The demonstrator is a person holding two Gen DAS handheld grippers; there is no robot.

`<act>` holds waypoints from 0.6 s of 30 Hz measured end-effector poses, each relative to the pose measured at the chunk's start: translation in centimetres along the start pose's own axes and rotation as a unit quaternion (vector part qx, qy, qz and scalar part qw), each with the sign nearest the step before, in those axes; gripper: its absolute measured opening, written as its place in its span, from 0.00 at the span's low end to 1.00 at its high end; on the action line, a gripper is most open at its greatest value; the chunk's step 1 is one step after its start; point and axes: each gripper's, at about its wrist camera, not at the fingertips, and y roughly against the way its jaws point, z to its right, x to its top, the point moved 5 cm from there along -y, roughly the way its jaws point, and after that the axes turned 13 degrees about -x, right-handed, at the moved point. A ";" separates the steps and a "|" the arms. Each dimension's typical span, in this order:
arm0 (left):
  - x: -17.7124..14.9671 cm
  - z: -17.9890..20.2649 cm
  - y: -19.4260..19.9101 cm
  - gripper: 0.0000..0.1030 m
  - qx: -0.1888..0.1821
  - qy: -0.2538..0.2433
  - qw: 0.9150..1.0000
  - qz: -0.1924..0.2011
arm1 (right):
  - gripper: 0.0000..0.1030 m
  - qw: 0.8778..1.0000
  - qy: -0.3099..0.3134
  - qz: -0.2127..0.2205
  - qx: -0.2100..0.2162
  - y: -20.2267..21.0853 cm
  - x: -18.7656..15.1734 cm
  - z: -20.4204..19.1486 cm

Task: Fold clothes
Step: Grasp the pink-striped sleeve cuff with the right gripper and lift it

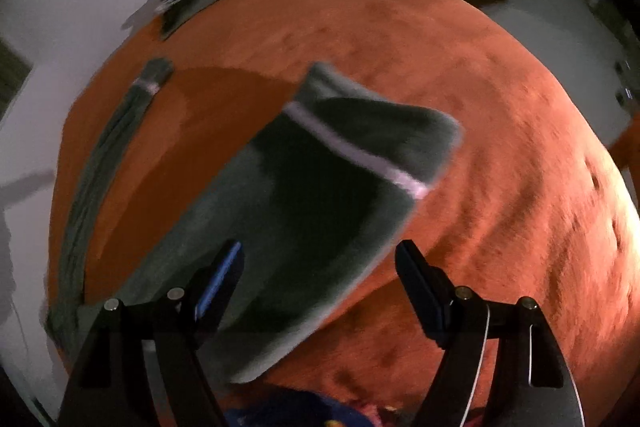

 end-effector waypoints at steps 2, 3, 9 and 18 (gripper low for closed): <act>-1.4 -1.2 -0.9 0.60 -0.033 0.038 0.999 -0.011 | 0.75 1.000 -0.026 -0.006 -0.003 -0.8 0.2 2.3; -1.8 -1.8 -1.2 0.60 -0.048 0.055 0.997 -0.012 | 0.75 0.999 -0.034 -0.006 0.002 -1.2 0.4 2.9; -2.7 -1.9 -2.4 0.60 -0.112 0.105 0.988 0.007 | 0.71 0.994 -0.096 -0.025 0.054 -4.6 0.7 5.0; -4.2 -3.4 0.1 0.60 -0.130 0.206 0.964 0.102 | 0.66 0.967 -0.216 -0.032 0.132 -8.3 0.3 4.2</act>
